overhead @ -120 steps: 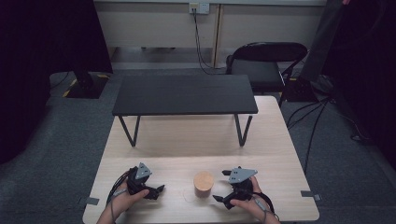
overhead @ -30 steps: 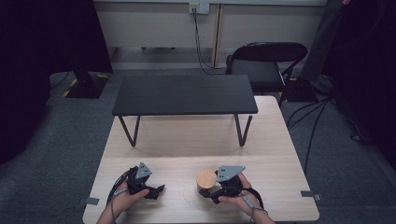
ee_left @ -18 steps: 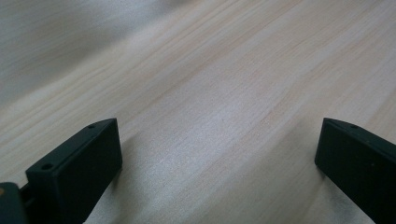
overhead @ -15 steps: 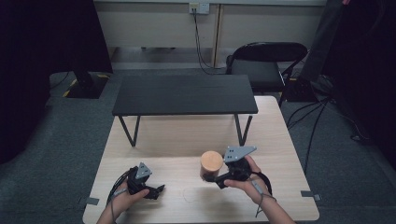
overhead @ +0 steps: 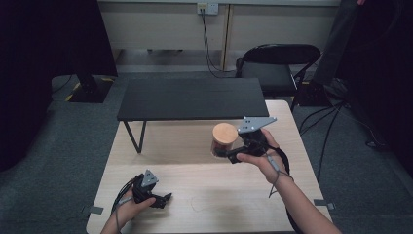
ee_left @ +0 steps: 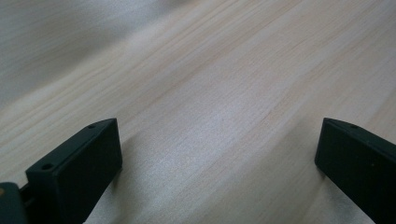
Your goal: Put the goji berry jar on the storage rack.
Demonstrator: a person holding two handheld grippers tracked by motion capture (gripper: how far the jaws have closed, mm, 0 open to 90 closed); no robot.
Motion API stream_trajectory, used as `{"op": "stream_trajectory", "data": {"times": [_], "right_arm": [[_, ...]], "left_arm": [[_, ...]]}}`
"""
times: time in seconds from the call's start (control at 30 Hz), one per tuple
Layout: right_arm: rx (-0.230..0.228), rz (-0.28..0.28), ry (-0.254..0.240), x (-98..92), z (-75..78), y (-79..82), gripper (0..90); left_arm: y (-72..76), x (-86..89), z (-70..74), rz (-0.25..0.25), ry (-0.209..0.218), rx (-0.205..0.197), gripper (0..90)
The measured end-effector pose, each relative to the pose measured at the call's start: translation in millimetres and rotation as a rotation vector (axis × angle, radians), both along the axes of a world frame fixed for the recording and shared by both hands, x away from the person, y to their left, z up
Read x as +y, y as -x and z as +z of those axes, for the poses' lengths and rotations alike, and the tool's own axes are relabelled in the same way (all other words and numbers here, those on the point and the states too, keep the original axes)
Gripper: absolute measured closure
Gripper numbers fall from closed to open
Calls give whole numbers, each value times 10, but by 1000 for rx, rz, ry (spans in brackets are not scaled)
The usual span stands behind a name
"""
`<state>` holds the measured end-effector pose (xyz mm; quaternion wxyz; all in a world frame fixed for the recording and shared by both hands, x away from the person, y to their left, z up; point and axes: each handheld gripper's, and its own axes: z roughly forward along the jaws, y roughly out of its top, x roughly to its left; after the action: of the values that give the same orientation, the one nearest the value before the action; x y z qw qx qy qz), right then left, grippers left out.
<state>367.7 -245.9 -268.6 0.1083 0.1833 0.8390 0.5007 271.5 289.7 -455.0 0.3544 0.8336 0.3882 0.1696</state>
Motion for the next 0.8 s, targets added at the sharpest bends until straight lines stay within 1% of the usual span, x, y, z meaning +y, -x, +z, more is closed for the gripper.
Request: {"op": "stream_trajectory", "data": {"times": [0.07,0.13,0.17,0.2,0.27,0.3,0.33,0.5,0.53,0.57,0.6,0.63,0.67,0.73,0.8], "right_arm": [[-10,-18,-1,40,111,-44,256],[-20,-33,8,79,187,-76,256],[-20,-33,8,79,187,-76,256],[-29,-46,16,117,249,-112,256],[-35,-54,22,137,278,-127,256],[-40,-67,27,169,325,-165,256],[-40,-67,27,169,325,-165,256],[-42,-111,46,245,410,-284,256],[-43,-126,44,267,427,-337,256],[-43,-126,44,267,427,-337,256],[-40,-141,49,297,452,-388,256],[-42,-146,55,315,463,-412,256],[-41,-153,56,328,470,-438,256],[-35,-161,55,339,475,-462,256],[-29,-182,66,378,494,-535,256]], "left_arm": [[4,-1,-6,3,5,0,0],[0,0,0,0,0,0,0],[1,0,-2,1,2,0,0],[0,0,0,0,0,0,0],[0,0,0,0,0,0,0],[1,0,-1,1,1,0,0],[1,0,-1,1,1,0,0],[2,0,-4,1,2,-2,0],[2,0,-4,1,2,-2,0],[2,0,-4,1,2,-2,0],[2,0,-4,1,2,-2,0],[8,-2,-13,6,10,-3,0],[3,0,-6,1,2,-3,0],[1,0,-2,1,1,-2,0],[2,0,-3,1,1,-2,0]]}}
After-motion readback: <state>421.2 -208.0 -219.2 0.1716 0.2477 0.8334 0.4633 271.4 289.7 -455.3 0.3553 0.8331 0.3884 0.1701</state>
